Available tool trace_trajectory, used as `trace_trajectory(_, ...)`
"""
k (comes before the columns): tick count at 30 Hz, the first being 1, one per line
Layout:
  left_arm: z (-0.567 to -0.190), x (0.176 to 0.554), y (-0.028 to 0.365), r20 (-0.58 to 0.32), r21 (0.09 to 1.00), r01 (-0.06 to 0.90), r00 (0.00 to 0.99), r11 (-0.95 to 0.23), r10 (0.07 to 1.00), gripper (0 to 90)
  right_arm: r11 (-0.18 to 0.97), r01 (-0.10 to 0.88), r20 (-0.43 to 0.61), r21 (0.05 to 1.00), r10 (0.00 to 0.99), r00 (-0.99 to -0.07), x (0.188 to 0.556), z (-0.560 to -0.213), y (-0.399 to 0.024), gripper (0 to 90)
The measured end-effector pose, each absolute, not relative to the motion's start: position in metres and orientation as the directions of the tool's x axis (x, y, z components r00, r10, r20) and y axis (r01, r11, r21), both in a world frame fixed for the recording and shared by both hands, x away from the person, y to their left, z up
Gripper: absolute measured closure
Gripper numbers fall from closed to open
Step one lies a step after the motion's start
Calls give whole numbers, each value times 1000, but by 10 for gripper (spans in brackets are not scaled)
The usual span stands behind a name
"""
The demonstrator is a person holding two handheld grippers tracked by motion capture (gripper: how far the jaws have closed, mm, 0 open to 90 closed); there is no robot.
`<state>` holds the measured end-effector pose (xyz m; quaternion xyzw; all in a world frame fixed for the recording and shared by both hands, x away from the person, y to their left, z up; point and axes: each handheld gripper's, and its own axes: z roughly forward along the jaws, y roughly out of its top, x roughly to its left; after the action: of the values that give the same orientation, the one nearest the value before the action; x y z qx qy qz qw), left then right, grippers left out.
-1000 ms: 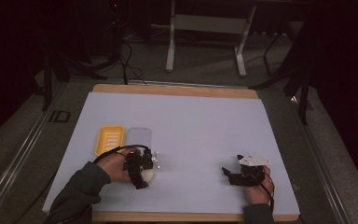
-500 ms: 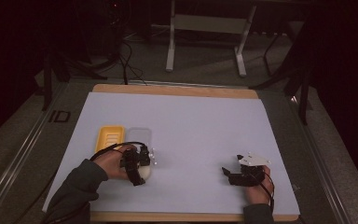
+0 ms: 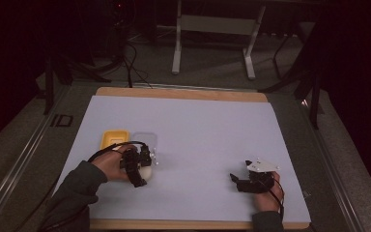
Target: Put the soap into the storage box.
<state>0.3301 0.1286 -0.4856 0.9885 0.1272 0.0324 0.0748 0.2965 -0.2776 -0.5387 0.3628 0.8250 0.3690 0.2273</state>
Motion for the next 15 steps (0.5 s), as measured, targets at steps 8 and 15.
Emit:
trace_trajectory(8,-473,334,135,74,170,256,960,-952,272,249,465,431,-108,773,766,-633,296,-539,-277,185)
trace_trajectory(15,-465,340,146,80,176,281,951,-944,298,249,465,431,-108,774,767,-633,296,-539,-277,185)
